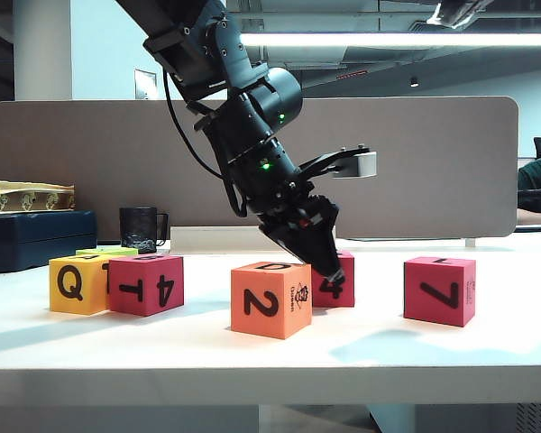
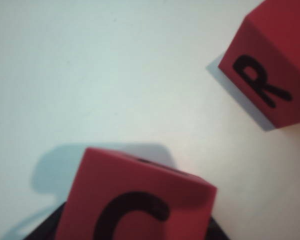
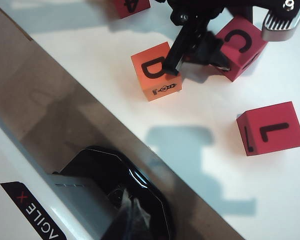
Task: Select the appropriate blocks from the scattered letter blocks on the table and arrange them in a row to spell out "ABCD".
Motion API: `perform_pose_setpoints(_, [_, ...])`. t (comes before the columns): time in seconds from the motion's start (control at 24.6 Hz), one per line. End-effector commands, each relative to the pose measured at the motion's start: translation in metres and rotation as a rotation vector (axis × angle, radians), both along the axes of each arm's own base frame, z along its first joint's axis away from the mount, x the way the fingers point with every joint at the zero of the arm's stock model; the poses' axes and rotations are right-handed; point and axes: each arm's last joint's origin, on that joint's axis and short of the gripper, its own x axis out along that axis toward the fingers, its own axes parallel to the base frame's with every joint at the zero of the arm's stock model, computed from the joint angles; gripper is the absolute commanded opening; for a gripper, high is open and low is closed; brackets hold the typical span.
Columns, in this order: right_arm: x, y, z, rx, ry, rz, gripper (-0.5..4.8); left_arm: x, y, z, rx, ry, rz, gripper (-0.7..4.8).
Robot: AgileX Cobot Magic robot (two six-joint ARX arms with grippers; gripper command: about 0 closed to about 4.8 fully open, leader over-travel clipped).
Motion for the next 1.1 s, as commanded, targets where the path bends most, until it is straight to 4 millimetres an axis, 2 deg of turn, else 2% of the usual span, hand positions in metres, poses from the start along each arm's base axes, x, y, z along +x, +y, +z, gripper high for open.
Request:
perform_pose_setpoints(0.04, [0.0, 0.0, 0.003, 0.014, -0.02, -0.001, -0.02, 0.001, -0.001, 0.004, -0.005, 0.006, 0.051, 2.72])
perform_pose_setpoints(0.16, [0.0, 0.0, 0.003, 0.014, -0.02, 0.0, -0.02, 0.004, -0.001, 0.01, 0.018, -0.016, 0.113, 2.71])
perform_pose_setpoints(0.33, [0.0, 0.0, 0.003, 0.015, -0.02, 0.0, -0.02, 0.008, -0.002, 0.035, 0.041, -0.018, 0.243, 2.72])
perform_pose_setpoints(0.45, [0.0, 0.0, 0.003, 0.016, -0.018, 0.002, -0.02, 0.005, 0.005, 0.059, 0.01, 0.037, 0.451, 2.72])
perform_pose_setpoints(0.57, [0.0, 0.0, 0.003, 0.016, -0.019, 0.002, -0.02, -0.001, 0.012, 0.074, -0.053, 0.106, 0.584, 2.67])
perform_pose_setpoints(0.69, [0.0, 0.0, 0.003, 0.016, -0.018, 0.002, -0.02, -0.004, 0.015, 0.081, -0.056, 0.112, 0.628, 2.32])
perform_pose_setpoints(0.85, [0.0, 0.0, 0.003, 0.017, -0.019, 0.002, -0.02, -0.006, 0.019, 0.085, -0.031, 0.096, 0.667, 2.33])
perform_pose_setpoints(1.1, [0.0, 0.001, 0.003, 0.019, -0.021, 0.002, -0.02, -0.01, 0.046, 0.095, 0.028, 0.17, 0.749, 2.33])
